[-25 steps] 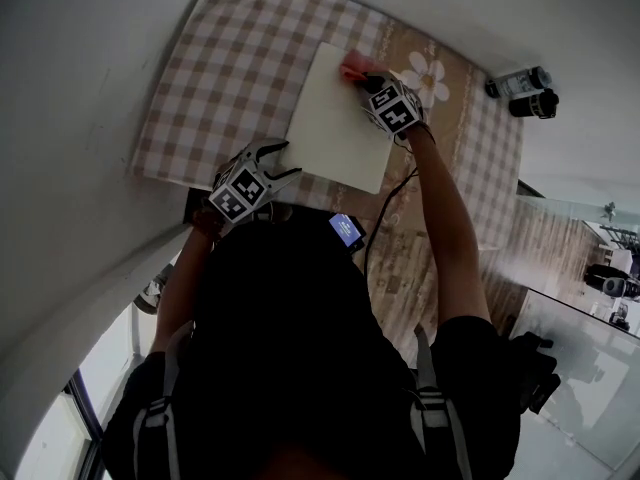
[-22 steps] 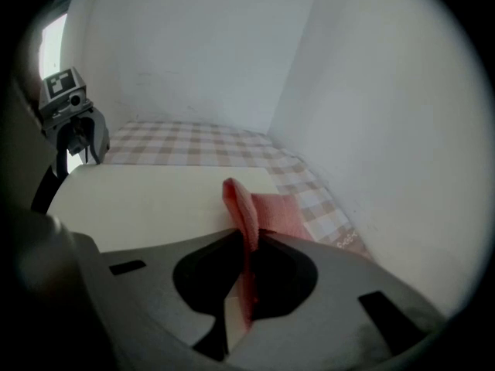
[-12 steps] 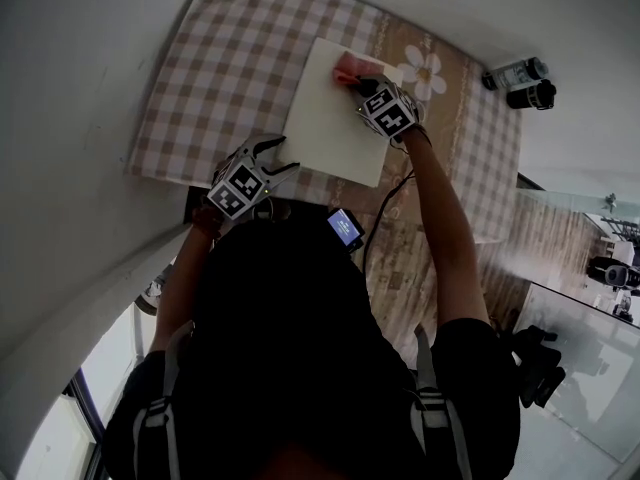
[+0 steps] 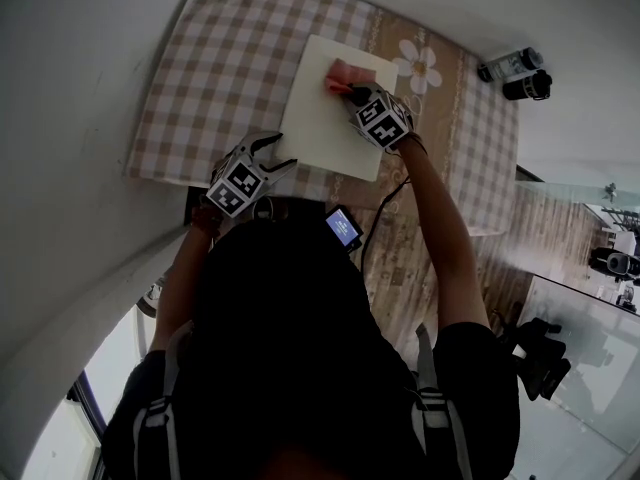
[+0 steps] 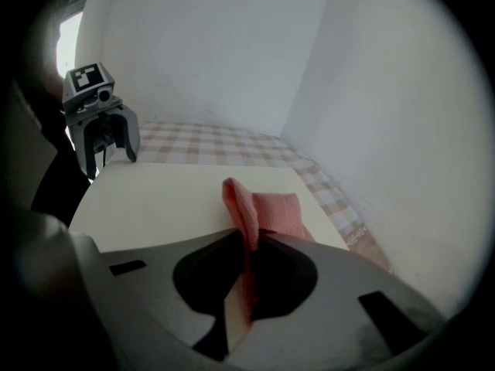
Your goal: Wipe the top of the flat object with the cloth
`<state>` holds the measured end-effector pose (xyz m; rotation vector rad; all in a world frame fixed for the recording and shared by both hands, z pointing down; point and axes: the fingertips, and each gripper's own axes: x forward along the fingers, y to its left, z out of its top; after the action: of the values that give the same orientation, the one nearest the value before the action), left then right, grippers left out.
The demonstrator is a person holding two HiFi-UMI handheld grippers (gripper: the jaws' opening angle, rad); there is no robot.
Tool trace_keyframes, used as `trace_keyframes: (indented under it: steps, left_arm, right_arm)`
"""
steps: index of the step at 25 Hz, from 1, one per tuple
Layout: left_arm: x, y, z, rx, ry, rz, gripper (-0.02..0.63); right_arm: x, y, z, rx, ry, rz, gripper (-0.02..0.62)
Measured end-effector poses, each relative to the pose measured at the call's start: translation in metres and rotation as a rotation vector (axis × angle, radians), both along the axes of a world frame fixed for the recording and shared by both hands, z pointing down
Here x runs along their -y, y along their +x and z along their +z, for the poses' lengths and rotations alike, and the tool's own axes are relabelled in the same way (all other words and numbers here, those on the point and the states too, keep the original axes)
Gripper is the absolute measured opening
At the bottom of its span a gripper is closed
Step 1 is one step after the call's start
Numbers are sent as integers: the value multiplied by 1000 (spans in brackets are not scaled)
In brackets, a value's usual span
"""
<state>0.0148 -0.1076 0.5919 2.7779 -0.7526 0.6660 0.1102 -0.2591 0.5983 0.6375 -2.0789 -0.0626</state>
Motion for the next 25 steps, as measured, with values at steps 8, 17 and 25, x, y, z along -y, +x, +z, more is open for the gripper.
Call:
trace_keyframes:
  steps: [8, 17, 25]
  left_arm:
    - [0, -1, 1, -13, 3, 1, 268]
    - [-1, -1, 2, -17, 5, -8, 270]
    - [0, -1, 2, -32, 5, -20, 270]
  right_arm:
    - [-28, -7, 1, 22, -19, -18, 17]
    - [-61, -15, 0, 34, -20, -45, 17]
    - [-89, -20, -2, 50, -14, -59, 17]
